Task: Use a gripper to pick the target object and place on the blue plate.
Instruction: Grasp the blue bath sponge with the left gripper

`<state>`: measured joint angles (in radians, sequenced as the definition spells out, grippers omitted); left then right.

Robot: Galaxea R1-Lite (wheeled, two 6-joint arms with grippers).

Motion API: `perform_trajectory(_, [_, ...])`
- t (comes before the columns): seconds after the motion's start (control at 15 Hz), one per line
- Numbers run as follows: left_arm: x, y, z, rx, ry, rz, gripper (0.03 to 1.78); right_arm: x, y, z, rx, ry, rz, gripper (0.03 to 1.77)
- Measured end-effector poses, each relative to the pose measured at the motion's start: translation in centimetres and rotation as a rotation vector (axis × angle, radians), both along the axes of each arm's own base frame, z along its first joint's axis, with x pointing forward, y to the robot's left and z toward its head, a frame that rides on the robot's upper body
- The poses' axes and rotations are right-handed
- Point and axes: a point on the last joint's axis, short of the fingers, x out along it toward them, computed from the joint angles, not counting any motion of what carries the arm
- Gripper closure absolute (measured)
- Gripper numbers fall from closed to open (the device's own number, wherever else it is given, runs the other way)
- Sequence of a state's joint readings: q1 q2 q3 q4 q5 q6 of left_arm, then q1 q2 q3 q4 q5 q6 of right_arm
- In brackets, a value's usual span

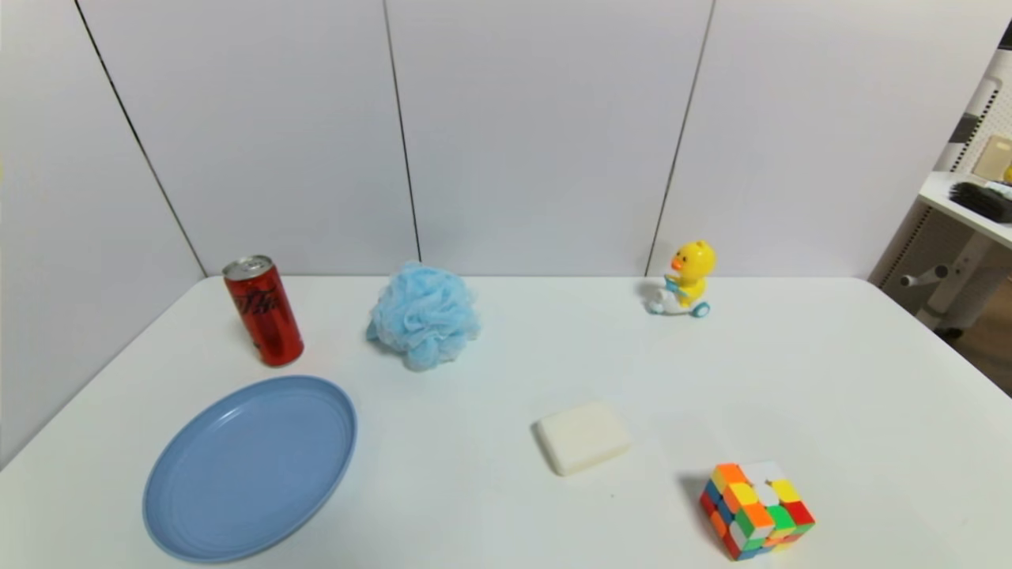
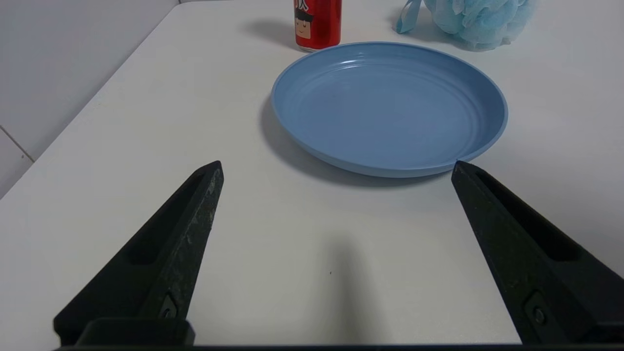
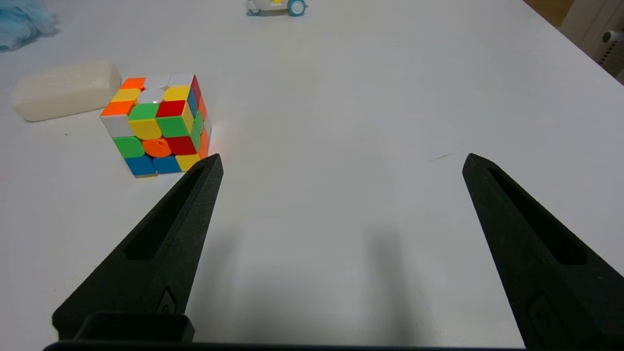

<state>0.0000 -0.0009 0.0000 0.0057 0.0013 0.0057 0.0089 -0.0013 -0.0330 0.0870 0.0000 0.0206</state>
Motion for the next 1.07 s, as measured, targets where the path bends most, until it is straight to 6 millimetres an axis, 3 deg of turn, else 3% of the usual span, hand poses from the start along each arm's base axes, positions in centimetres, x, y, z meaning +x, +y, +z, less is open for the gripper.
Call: perform_trajectory(1.07, [0.24,0.00,0.25,0.011,0.021,0.001,0.12,0.00,0.00,-0.02,-0.001,0.001,-0.002,0.10])
